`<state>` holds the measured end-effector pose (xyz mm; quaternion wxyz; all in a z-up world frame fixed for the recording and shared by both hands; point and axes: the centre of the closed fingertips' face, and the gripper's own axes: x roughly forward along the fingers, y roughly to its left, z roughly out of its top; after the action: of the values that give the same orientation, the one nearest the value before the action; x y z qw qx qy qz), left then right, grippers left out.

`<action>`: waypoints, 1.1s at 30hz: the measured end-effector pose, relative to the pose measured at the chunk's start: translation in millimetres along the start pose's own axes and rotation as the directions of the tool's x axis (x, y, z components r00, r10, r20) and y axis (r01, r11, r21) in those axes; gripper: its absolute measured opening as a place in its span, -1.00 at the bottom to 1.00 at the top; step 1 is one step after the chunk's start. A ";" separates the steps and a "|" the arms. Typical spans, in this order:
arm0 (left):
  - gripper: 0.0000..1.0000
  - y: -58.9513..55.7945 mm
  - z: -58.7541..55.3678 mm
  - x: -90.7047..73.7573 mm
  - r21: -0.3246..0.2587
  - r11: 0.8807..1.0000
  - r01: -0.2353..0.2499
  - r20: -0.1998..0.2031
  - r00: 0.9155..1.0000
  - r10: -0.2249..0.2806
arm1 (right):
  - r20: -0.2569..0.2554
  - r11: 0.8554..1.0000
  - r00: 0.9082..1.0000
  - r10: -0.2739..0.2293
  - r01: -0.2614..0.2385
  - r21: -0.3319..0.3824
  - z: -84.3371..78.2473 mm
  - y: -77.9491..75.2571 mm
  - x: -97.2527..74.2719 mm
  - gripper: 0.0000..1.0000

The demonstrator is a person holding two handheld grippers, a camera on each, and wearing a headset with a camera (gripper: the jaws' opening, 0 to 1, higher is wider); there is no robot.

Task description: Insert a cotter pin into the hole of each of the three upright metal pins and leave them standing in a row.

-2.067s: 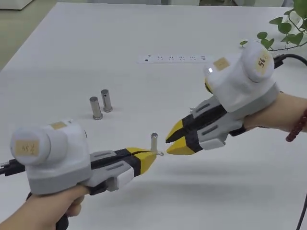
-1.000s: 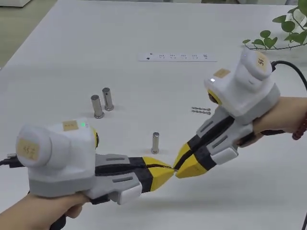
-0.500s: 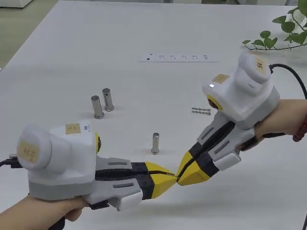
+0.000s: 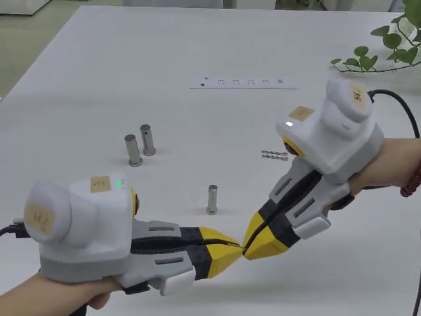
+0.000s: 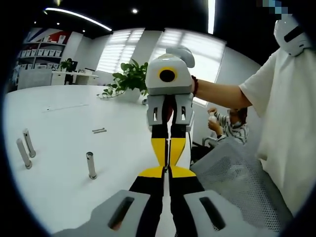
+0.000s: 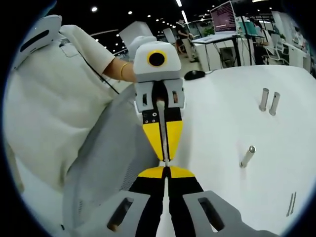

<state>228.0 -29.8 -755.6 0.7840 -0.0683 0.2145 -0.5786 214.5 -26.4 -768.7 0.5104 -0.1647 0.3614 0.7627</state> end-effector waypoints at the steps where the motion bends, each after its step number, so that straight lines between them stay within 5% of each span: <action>1: -0.97 1.4 -0.2 -0.1 0.005 1.000 -0.007 0.002 1.000 0.007 | -0.001 1.000 1.000 -0.005 0.005 0.002 0.4 -0.5 -0.2 -0.94; 18: -0.71 24.9 -0.1 -9.3 0.054 0.990 -0.131 0.034 0.991 0.129 | -0.064 0.992 0.992 -0.108 0.111 0.058 2.2 -16.0 -8.5 -0.94; 33: -0.62 62.6 1.9 -18.5 0.081 0.955 -0.284 0.064 0.958 0.279 | -0.157 0.977 0.966 -0.205 0.211 0.026 -11.7 -42.3 -15.5 -0.94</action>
<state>279.3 7.3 -771.3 0.8660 -0.0168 0.1754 -0.4680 257.7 -35.8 -783.3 0.5617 -0.2490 0.3965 0.6821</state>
